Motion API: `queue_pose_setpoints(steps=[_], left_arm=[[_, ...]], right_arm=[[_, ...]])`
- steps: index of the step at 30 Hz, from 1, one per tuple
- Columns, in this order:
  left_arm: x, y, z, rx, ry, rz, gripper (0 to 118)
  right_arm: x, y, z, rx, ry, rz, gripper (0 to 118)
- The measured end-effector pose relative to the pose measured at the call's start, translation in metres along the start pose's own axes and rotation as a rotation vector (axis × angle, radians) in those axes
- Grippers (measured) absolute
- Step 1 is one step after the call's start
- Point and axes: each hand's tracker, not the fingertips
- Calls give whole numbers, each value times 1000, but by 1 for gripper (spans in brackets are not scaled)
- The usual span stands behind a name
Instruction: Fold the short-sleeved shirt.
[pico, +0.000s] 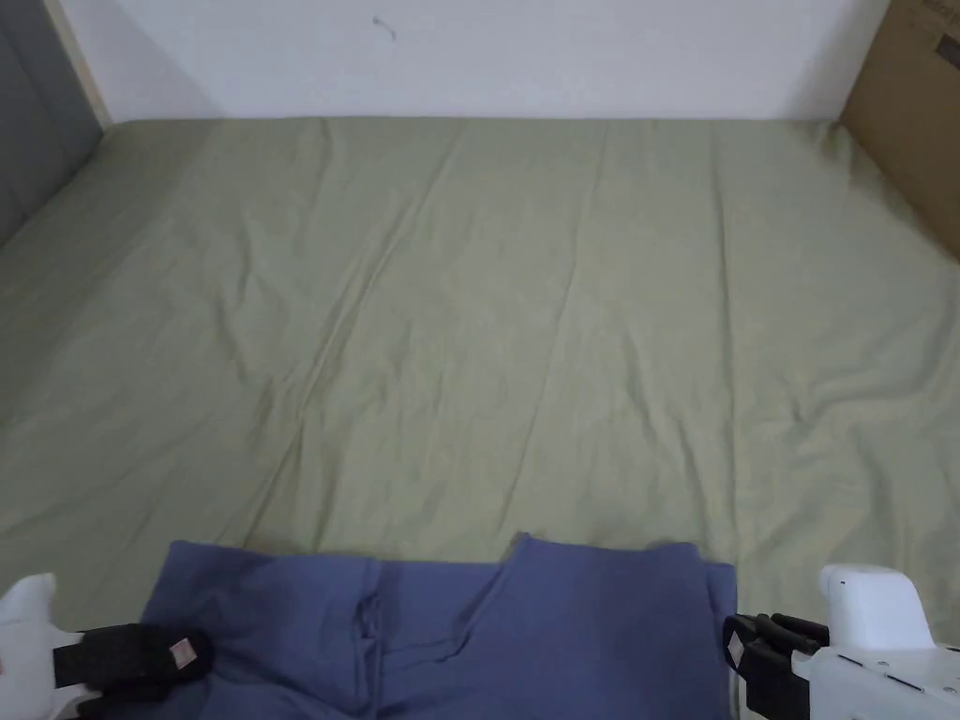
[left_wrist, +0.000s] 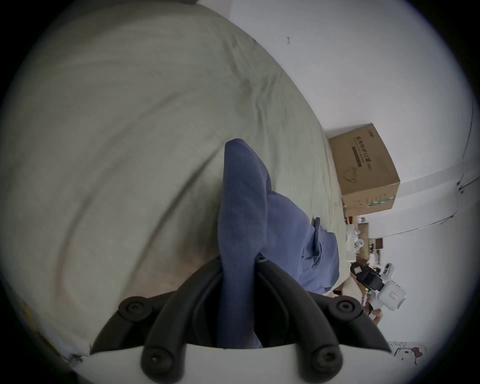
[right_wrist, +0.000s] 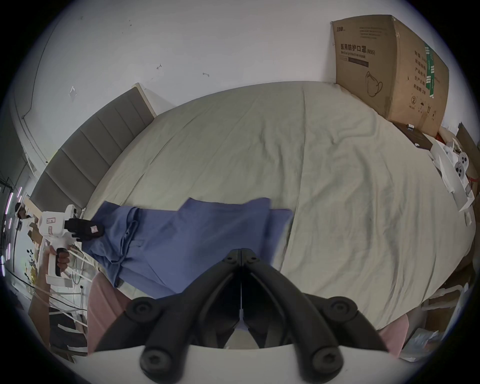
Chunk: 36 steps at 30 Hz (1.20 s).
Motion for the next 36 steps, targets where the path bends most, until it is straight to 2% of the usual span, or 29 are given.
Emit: queue_pose_setpoints(steps=[3,8,10,17,21,22,23,24,25,27,29,31,32,33,34,36], left_arm=[[21,3,11,23,21,-44,10],[118,-4,6,39,162,-272,10],[159,-11,-5,43,163,-349,10],[268,-62,-105,-155,140,-612,10],[286,-96,-181,-321,157,-661,10],[289,-104,-194,-339,165,-673,13],[298,-116,-200,-371,162,-704,25],[299,-121,-204,-381,143,-701,48],[301,-122,-206,-398,99,-701,62],[303,-117,-196,-354,44,-647,76],[299,-104,-180,-306,13,-585,78],[290,-89,-163,-254,-2,-518,73],[281,-82,-150,-228,-21,-476,58],[274,-77,-141,-193,-19,-457,17],[267,-72,-136,-176,25,-462,0],[252,-70,-133,-144,188,-494,0]], right_arm=[[7,-6,-2,-13,2,-23,0],[27,-12,2,-10,11,-80,0],[39,-15,6,-2,11,-104,0],[86,-27,24,23,-18,-203,0],[109,-37,33,27,-46,-245,0],[114,-39,35,26,-47,-255,0],[119,-40,37,23,-50,-267,0],[123,-42,39,25,-60,-276,0],[126,-45,40,28,-64,-283,0],[132,-47,42,23,-73,-300,0],[133,-50,43,22,-70,-310,0],[132,-51,41,18,-63,-312,0],[131,-52,39,16,-60,-310,0],[129,-52,37,11,-56,-308,0],[127,-52,36,8,-50,-304,0],[123,-52,32,4,-37,-300,0]])
